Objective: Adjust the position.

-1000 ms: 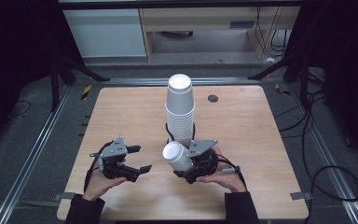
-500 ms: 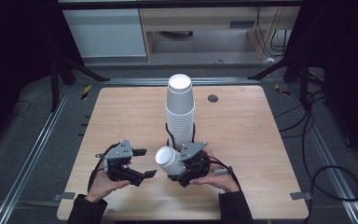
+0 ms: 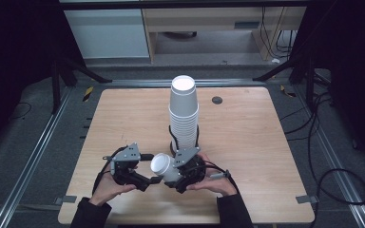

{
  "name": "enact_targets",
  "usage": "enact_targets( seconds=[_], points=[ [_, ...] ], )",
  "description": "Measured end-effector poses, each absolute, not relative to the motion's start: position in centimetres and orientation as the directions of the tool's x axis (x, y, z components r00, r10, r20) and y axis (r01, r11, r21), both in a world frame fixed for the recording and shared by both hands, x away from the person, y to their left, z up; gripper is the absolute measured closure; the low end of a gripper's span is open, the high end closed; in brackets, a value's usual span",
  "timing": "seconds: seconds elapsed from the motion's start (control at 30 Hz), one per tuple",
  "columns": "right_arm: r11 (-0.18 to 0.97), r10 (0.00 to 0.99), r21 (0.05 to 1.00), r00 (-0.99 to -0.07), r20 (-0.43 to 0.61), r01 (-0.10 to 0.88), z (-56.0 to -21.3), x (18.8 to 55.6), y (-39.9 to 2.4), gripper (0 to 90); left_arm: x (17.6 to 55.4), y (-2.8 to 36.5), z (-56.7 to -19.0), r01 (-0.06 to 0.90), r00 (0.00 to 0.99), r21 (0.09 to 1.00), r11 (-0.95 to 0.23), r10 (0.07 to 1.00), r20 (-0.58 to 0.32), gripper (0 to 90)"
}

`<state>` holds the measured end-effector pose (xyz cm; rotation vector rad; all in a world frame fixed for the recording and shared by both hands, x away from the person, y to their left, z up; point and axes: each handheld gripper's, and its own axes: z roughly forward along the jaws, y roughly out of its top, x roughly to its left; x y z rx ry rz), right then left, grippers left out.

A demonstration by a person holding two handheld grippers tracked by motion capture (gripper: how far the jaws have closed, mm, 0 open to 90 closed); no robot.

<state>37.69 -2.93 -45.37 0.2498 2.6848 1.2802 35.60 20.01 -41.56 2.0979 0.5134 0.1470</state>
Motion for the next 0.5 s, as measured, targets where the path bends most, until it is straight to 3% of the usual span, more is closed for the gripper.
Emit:
enact_targets(
  seconds=[0.5],
  points=[
    [0.658, 0.171, 0.752, -0.980, -0.100, 0.039, -45.2, 37.5, -0.9, 14.0, 35.8, 19.4, -42.0, 0.320, 0.907, 0.800, -0.508, 0.408, -0.105, 15.7]
  ],
)
